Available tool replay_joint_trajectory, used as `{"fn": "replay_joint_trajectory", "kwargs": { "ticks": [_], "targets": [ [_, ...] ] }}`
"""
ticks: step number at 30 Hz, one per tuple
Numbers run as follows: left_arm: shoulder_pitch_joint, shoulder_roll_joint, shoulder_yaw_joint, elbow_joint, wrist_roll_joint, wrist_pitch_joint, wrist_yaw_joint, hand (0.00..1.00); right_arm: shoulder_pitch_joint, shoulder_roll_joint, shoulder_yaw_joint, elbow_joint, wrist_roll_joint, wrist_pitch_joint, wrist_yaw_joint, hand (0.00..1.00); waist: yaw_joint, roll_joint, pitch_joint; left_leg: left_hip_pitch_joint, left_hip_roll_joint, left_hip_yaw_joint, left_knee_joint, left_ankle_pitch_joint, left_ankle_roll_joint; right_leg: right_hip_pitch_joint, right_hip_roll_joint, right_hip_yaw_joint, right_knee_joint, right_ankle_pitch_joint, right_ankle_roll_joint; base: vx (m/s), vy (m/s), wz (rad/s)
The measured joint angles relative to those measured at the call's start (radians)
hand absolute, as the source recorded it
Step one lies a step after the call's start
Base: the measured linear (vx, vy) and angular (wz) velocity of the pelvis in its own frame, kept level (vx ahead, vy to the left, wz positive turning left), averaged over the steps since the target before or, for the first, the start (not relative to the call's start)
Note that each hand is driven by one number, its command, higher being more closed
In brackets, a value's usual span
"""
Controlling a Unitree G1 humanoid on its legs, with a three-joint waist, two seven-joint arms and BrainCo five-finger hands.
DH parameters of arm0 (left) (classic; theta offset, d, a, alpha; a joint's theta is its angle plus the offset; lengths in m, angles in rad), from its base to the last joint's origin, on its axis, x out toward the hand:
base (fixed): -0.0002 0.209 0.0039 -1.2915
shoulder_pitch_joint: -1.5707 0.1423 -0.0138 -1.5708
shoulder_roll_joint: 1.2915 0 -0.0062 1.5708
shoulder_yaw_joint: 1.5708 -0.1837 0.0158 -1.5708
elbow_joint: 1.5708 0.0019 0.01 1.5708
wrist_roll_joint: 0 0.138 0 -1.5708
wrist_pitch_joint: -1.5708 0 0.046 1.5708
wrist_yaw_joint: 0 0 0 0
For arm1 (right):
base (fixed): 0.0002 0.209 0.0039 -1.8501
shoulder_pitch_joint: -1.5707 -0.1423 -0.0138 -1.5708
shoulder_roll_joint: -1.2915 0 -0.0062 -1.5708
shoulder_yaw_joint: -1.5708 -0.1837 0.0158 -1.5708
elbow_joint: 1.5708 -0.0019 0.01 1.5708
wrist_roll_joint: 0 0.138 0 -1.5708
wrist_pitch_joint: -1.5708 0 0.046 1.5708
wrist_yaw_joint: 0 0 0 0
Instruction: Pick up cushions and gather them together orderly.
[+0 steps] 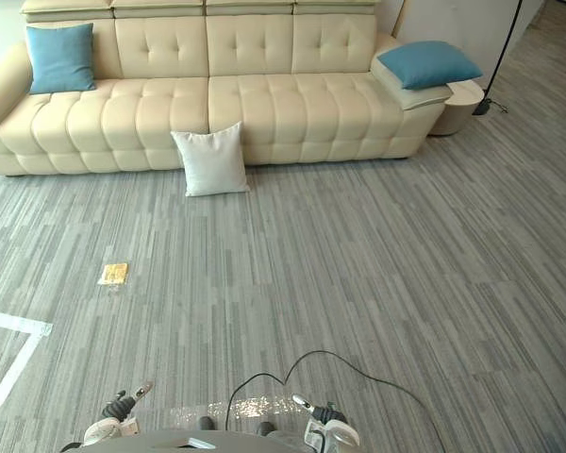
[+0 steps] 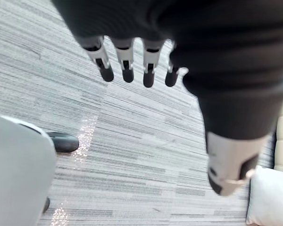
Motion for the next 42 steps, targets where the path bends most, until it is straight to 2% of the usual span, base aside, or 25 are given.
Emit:
{"fn": "replay_joint_trajectory", "kwargs": {
  "ticks": [6, 9, 10, 11, 14, 16, 17, 18, 19, 21, 22, 23, 24, 25, 27, 30, 32, 33, 34, 35, 36, 38, 40, 41, 42],
  "targets": [
    [-0.004, -0.006, 0.022, 0.0, -0.001, 0.0, 0.001, 0.0, 0.0, 0.006, -0.01, -0.002, 0.028, -0.003, -0.009, 0.0, 0.001, -0.002, 0.01, -0.009, 0.002, -0.002, 0.001, -0.007, -0.011, -0.001, 0.001, -0.006, 0.008, -0.013, -0.01, -0.01, -0.029, 0.03],
    [-0.015, -0.006, 0.036, -0.006, -0.001, 0.004, 0.0, 0.0, 0.003, 0.022, -0.031, -0.021, 0.038, -0.005, -0.019, 0.0, 0.001, -0.012, 0.02, -0.032, 0.011, 0.007, 0.056, -0.041, -0.029, -0.012, -0.004, -0.03, 0.043, -0.04, -0.014, 0.02, -0.037, 0.18],
    [-0.026, -0.006, 0.057, -0.01, -0.002, 0.007, 0.0, 0.0, 0.014, 0.032, -0.032, -0.051, 0.052, -0.006, -0.019, 0.0, 0.006, -0.017, 0.038, -0.092, 0.043, 0.079, 0.215, -0.114, -0.059, -0.017, -0.011, -0.037, 0.071, -0.057, -0.021, 0.04, -0.052, 0.25],
    [-0.029, -0.006, 0.063, -0.021, -0.006, 0.007, 0.0, 0.0, 0.019, 0.033, -0.034, -0.066, 0.063, -0.008, -0.02, 0.0, 0.01, -0.015, 0.048, -0.128, 0.063, 0.113, 0.308, -0.142, -0.073, -0.017, -0.012, -0.039, 0.087, -0.069, -0.023, 0.02, -0.041, 0.18],
    [-0.031, -0.022, 0.088, -0.056, -0.018, 0.008, -0.001, 0.0, 0.042, 0.032, -0.024, -0.098, 0.103, -0.009, -0.02, 0.0, 0.013, -0.006, 0.055, -0.265, 0.13, 0.179, 0.645, -0.165, -0.075, -0.015, -0.019, -0.053, 0.135, -0.139, -0.024, 0.0, 0.005, 0.08],
    [-0.031, -0.026, 0.094, -0.076, -0.023, 0.008, -0.001, 0.0, 0.043, 0.034, -0.016, -0.113, 0.112, -0.008, -0.021, 0.0, 0.015, -0.006, 0.06, -0.33, 0.154, 0.187, 0.775, -0.148, -0.094, -0.005, -0.033, -0.051, 0.138, -0.148, -0.033, 0.11, 0.082, -0.07],
    [-0.03, -0.026, 0.095, -0.086, -0.023, 0.007, -0.001, 0.0, 0.038, 0.029, -0.003, -0.12, 0.113, -0.008, -0.022, 0.0, 0.018, -0.006, 0.065, -0.37, 0.173, 0.197, 0.817, -0.199, -0.069, 0.003, -0.049, -0.046, 0.141, -0.155, -0.033, 0.17, 0.142, -0.16],
    [-0.031, -0.027, 0.092, -0.085, -0.029, 0.006, -0.002, 0.0, 0.038, 0.024, -0.005, -0.12, 0.113, -0.007, -0.024, 0.0, 0.018, 0.001, 0.07, -0.378, 0.188, 0.206, 0.787, -0.233, -0.067, 0.016, -0.065, -0.034, 0.142, -0.164, -0.026, 0.23, 0.188, -0.24],
    [-0.03, -0.028, 0.09, -0.086, -0.035, 0.006, -0.002, 0.0, 0.038, 0.021, -0.003, -0.12, 0.113, -0.005, -0.024, 0.0, 0.019, 0.002, 0.07, -0.385, 0.193, 0.21, 0.721, -0.239, -0.069, 0.025, -0.092, -0.021, 0.147, -0.178, -0.01, 0.27, 0.222, -0.25],
    [-0.029, -0.027, 0.082, -0.087, -0.042, 0.004, -0.002, 0.0, 0.035, 0.017, 0.008, -0.122, 0.113, -0.005, -0.024, 0.0, 0.022, 0.003, 0.07, -0.41, 0.185, 0.193, 0.564, -0.201, -0.087, 0.034, -0.143, -0.007, 0.16, -0.208, 0.03, 0.27, 0.259, -0.19],
    [-0.028, -0.028, 0.072, -0.087, -0.049, 0.002, -0.001, 0.0, 0.031, 0.01, 0.017, -0.122, 0.113, -0.005, -0.024, 0.0, 0.023, 0.011, 0.069, -0.416, 0.18, 0.169, 0.432, -0.14, -0.104, 0.044, -0.166, 0.001, 0.155, -0.226, 0.058, 0.25, 0.289, -0.18],
    [-0.025, -0.03, 0.065, -0.086, -0.052, 0.002, -0.001, 0.0, 0.03, 0.002, 0.027, -0.122, 0.113, -0.006, -0.024, 0.0, 0.024, 0.02, 0.066, -0.416, 0.181, 0.149, 0.365, -0.112, -0.114, 0.048, -0.17, 0.006, 0.15, -0.234, 0.072, 0.36, 0.408, -0.3],
    [-0.024, -0.034, 0.057, -0.085, -0.06, 0.001, -0.001, 0.0, 0.025, -0.012, 0.055, -0.119, 0.113, -0.007, -0.024, 0.0, 0.028, 0.027, 0.06, -0.411, 0.179, 0.154, 0.35, 0.018, -0.097, 0.065, -0.188, 0.029, 0.133, -0.253, 0.089, 0.4, 0.388, -0.38],
    [-0.032, -0.021, 0.052, -0.087, -0.058, -0.005, -0.001, 0.0, 0.013, -0.005, 0.066, -0.113, 0.113, -0.007, -0.024, 0.0, 0.036, 0.009, 0.059, -0.425, 0.162, 0.172, 0.391, -0.027, -0.066, 0.068, -0.202, 0.054, 0.125, -0.252, 0.062, 0.42, 0.339, -0.33],
    [-0.041, 0.004, 0.039, -0.076, -0.063, -0.005, -0.003, 0.0, -0.026, 0.015, 0.088, -0.102, 0.113, -0.009, -0.018, 0.0, 0.03, -0.001, 0.054, -0.465, 0.159, 0.154, 0.479, -0.107, -0.047, 0.04, -0.16, 0.074, 0.17, -0.203, 0.036, 0.49, 0.236, -0.21],
    [-0.041, 0.032, 0.03, -0.058, -0.064, -0.003, -0.001, 0.0, -0.043, 0.02, 0.089, -0.074, 0.111, -0.022, -0.015, 0.0, 0.034, -0.032, 0.028, -0.461, 0.119, 0.178, 0.576, -0.199, 0.013, 0.046, -0.219, 0.124, 0.212, -0.175, 0.041, 0.41, 0.222, -0.14],
    [-0.041, 0.035, 0.027, -0.038, -0.063, -0.002, 0.001, 0.0, -0.04, 0.016, 0.089, -0.074, 0.109, -0.024, -0.014, 0.0, 0.039, -0.034, 0.021, -0.435, 0.11, 0.195, 0.59, -0.243, 0.023, 0.003, -0.235, 0.152, 0.318, -0.161, 0.067, 0.39, 0.218, -0.34],
    [-0.037, 0.043, 0.01, -0.033, -0.059, -0.001, 0.002, 0.0, -0.04, 0.013, 0.089, -0.068, 0.103, -0.026, -0.014, 0.0, 0.038, -0.034, 0.02, -0.398, 0.103, 0.214, 0.572, -0.268, 0.027, -0.067, -0.242, 0.181, 0.47, -0.135, 0.12, 0.34, 0.172, -0.38],
    [-0.035, 0.06, -0.016, -0.022, -0.058, 0.004, 0.002, 0.0, -0.035, 0.014, 0.092, -0.065, 0.101, -0.027, -0.013, 0.0, 0.027, -0.039, 0.025, -0.339, 0.086, 0.226, 0.533, -0.288, 0.036, -0.156, -0.25, 0.207, 0.683, -0.066, 0.183, 0.41, 0.197, -0.27],
    [-0.032, 0.066, -0.028, -0.018, -0.058, 0.007, 0.002, 0.0, -0.03, 0.014, 0.095, -0.062, 0.101, -0.027, -0.013, 0.0, 0.019, -0.042, 0.027, -0.302, 0.077, 0.228, 0.515, -0.296, 0.039, -0.189, -0.253, 0.21, 0.775, -0.032, 0.197, 0.34, 0.112, -0.23],
    [-0.02, 0.073, -0.035, -0.016, -0.059, 0.012, 0.004, 0.0, -0.029, 0.001, 0.104, -0.064, 0.101, -0.03, -0.011, 0.0, 0.013, -0.043, 0.038, -0.205, 0.062, 0.24, 0.467, -0.311, 0.041, -0.251, -0.258, 0.186, 0.969, -0.03, 0.185, 0.36, 0.083, -0.19],
    [-0.003, 0.071, -0.063, -0.009, -0.059, 0.015, 0.011, 0.0, -0.015, -0.025, 0.14, -0.068, 0.101, -0.031, -0.004, 0.0, -0.012, -0.024, 0.048, -0.027, 0.047, 0.241, 0.351, -0.309, 0.034, -0.352, -0.258, 0.047, 1.171, -0.135, 0.084, 0.42, 0.076, -0.08],
    [-0.002, 0.069, -0.071, -0.004, -0.06, 0.016, 0.012, 0.0, -0.013, -0.028, 0.15, -0.081, 0.102, -0.038, 0.001, 0.0, -0.023, -0.021, 0.05, 0.044, 0.053, 0.243, 0.291, -0.303, 0.025, -0.425, -0.235, -0.03, 1.162, -0.204, 0.045, 0.36, 0.019, 0.04],
    [-0.003, 0.061, -0.071, -0.001, -0.06, 0.016, 0.011, 0.0, -0.014, -0.028, 0.148, -0.088, 0.102, -0.045, 0.003, 0.0, -0.031, -0.02, 0.051, 0.086, 0.065, 0.242, 0.263, -0.302, 0.023, -0.496, -0.209, -0.097, 1.069, -0.243, 0.017, 0.35, -0.037, 0.11],
    [-0.003, 0.057, -0.07, 0.0, -0.06, 0.016, 0.011, 0.0, -0.014, -0.029, 0.148, -0.092, 0.102, -0.046, 0.004, 0.0, -0.033, -0.018, 0.052, 0.098, 0.071, 0.24, 0.252, -0.302, 0.022, -0.516, -0.199, -0.113, 1.028, -0.249, 0.01, 0.39, -0.094, 0.23]
  ]
}}
